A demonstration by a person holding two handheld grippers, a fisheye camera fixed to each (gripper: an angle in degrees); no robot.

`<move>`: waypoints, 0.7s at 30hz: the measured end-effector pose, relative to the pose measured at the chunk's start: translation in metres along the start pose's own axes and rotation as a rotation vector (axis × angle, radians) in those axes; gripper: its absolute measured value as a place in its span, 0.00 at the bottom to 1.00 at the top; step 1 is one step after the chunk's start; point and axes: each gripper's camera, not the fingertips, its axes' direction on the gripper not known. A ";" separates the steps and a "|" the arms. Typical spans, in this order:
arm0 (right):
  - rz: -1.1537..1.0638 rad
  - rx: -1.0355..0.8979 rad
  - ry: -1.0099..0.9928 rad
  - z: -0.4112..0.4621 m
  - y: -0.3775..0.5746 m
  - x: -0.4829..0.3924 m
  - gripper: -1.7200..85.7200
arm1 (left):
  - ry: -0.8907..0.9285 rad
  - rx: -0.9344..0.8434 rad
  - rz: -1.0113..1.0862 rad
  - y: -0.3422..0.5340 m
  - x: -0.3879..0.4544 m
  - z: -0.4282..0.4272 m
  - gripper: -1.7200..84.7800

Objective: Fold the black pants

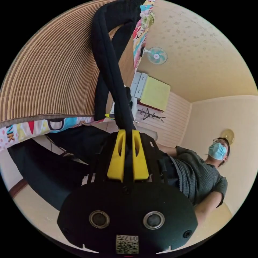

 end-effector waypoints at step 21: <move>-0.469 0.047 -0.151 -0.078 0.069 -0.025 0.05 | -0.303 0.214 0.100 0.084 0.054 0.100 0.10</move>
